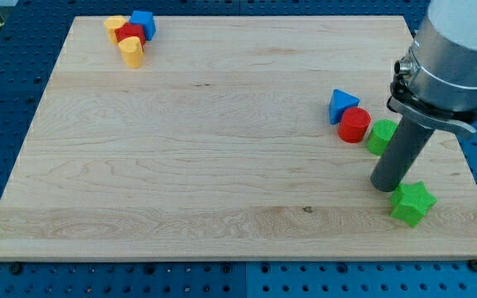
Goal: Move the green star to the bottom right
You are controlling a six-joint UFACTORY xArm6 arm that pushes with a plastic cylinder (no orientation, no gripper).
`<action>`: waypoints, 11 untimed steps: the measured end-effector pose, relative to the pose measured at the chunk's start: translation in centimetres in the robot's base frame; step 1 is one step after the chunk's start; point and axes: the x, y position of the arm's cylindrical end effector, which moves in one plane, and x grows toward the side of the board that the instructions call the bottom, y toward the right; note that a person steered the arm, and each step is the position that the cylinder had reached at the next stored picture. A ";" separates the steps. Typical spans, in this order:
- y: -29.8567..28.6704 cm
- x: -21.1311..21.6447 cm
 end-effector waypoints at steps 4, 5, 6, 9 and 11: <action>-1.9 4.0; -1.2 4.0; 0.0 4.0; 1.1 3.9; -6.0 -3.4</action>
